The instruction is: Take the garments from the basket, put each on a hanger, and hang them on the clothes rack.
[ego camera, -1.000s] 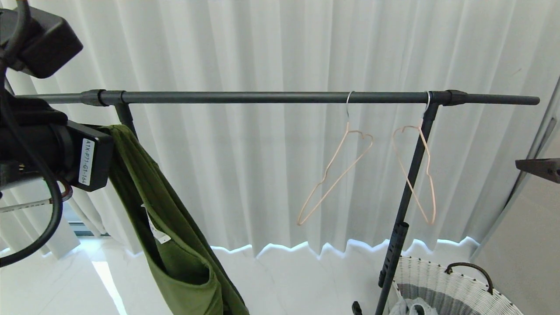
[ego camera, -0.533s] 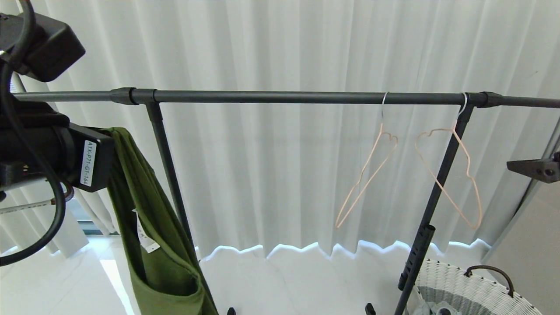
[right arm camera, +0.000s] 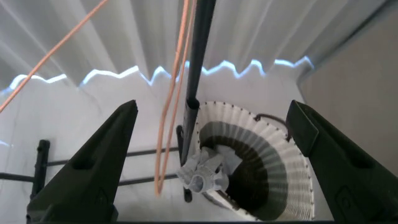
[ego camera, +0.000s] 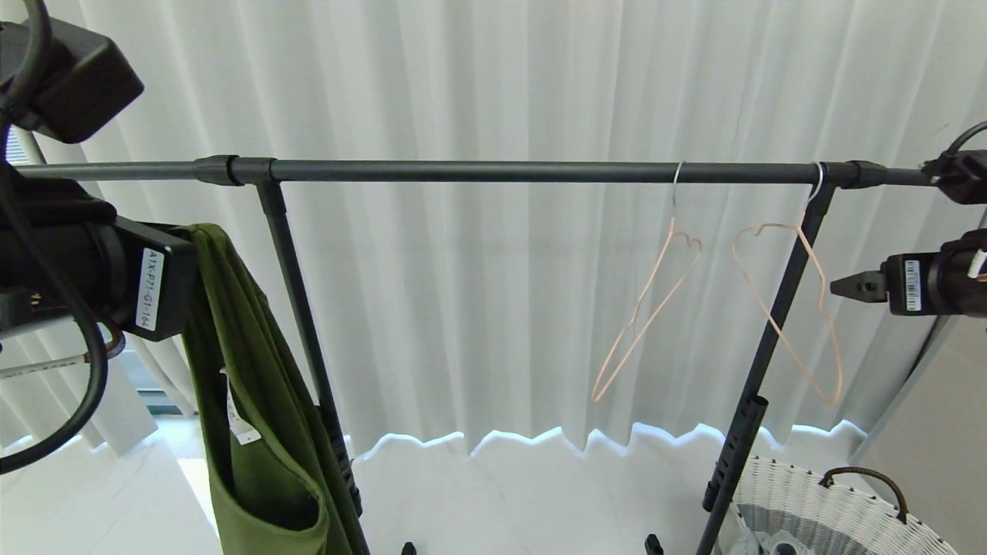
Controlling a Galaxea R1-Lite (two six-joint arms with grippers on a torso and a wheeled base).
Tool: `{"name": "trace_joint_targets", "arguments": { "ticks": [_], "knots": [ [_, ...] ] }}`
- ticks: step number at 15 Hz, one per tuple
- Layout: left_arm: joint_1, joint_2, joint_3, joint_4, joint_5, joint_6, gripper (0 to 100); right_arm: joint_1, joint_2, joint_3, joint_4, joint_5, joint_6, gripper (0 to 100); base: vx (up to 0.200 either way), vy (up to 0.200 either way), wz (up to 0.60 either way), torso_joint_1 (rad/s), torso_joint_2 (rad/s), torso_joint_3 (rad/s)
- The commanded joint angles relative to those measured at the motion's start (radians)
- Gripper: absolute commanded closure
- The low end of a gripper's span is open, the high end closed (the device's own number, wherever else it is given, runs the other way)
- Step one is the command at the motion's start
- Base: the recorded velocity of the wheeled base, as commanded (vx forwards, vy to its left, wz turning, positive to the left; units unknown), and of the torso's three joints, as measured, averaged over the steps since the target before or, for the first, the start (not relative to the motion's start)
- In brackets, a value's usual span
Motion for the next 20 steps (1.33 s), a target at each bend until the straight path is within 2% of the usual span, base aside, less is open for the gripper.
{"name": "trace_joint_targets", "arguments": {
  "ticks": [1,3,5,8,17,18,20],
  "knots": [
    [0.0,-0.006,0.001,-0.001,0.001,-0.001,100,0.008,0.106,-0.014,-0.008,-0.021,0.052,0,0.0,0.0,0.0,0.0,0.0,0.0],
    [0.0,-0.021,0.024,-0.001,0.002,-0.006,100,0.032,0.145,-0.032,-0.007,-0.035,0.094,0,0.0,0.0,0.0,0.0,0.0,0.0],
    [0.0,-0.04,0.055,-0.008,0.004,-0.006,100,0.034,0.175,-0.049,-0.008,-0.044,0.1,0,0.0,0.0,0.0,0.0,0.0,0.0],
    [0.0,-0.044,0.087,-0.062,0.004,-0.004,100,0.04,0.244,-0.115,-0.005,-0.046,0.13,0,0.0,0.0,0.0,0.0,0.0,0.0],
    [0.0,-0.041,0.096,-0.063,0.004,-0.006,100,0.043,0.294,-0.118,-0.002,-0.058,0.176,0,0.0,0.0,0.0,0.0,0.0,0.0],
    [0.0,-0.04,0.096,-0.063,0.004,-0.006,100,0.043,0.296,-0.118,-0.002,-0.058,0.176,100,0.0,0.0,0.0,0.0,0.0,0.0],
    [0.0,-0.04,0.098,-0.063,0.004,-0.006,100,0.043,0.296,-0.12,-0.002,-0.058,0.176,100,0.0,0.0,0.0,0.0,0.0,0.0]
  ]
}}
